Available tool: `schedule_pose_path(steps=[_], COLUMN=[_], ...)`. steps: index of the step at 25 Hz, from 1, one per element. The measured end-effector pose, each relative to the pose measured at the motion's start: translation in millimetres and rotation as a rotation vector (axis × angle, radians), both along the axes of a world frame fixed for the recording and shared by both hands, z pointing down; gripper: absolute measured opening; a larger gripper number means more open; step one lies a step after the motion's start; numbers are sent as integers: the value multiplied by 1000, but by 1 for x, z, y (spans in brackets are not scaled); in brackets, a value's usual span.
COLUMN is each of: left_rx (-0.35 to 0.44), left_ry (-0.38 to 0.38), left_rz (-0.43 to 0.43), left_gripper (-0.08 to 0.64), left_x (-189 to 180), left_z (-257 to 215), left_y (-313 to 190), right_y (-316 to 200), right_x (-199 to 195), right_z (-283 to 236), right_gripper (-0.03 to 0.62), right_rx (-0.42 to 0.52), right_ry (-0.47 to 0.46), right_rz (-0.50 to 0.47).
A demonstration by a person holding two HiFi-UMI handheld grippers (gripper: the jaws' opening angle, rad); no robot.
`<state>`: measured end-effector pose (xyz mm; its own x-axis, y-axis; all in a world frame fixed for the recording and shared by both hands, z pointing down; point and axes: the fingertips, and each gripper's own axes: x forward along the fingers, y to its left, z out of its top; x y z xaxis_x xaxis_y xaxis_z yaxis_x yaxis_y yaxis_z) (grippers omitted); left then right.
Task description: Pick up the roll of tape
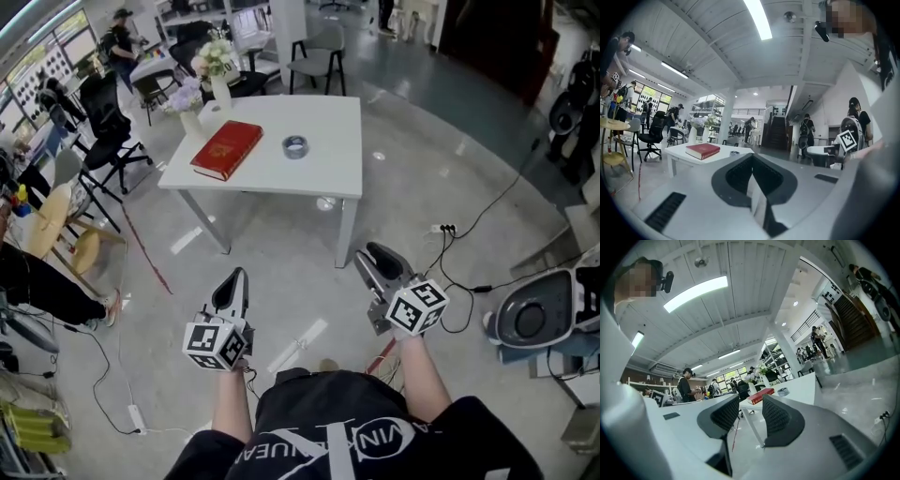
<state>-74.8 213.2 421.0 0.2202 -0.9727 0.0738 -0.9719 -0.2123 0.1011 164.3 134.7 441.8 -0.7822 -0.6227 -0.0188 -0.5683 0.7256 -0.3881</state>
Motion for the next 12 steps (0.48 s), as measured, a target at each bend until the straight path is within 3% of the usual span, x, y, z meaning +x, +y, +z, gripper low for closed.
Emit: schedule_pose_path(steps=[6,12], left_rx=[-6,-88], left_ry=[17,35], left_rz=[-16,9], left_gripper=[3,3], left_x=[-10,-15], left_z=[7,38], left_y=[-9,-35], right_y=[-12,-38], right_x=[-12,-28], right_z=[2,21], right_gripper=[166,166], right_rx=[0,-64], right_ry=[5,6], right_rz=[-27,-29])
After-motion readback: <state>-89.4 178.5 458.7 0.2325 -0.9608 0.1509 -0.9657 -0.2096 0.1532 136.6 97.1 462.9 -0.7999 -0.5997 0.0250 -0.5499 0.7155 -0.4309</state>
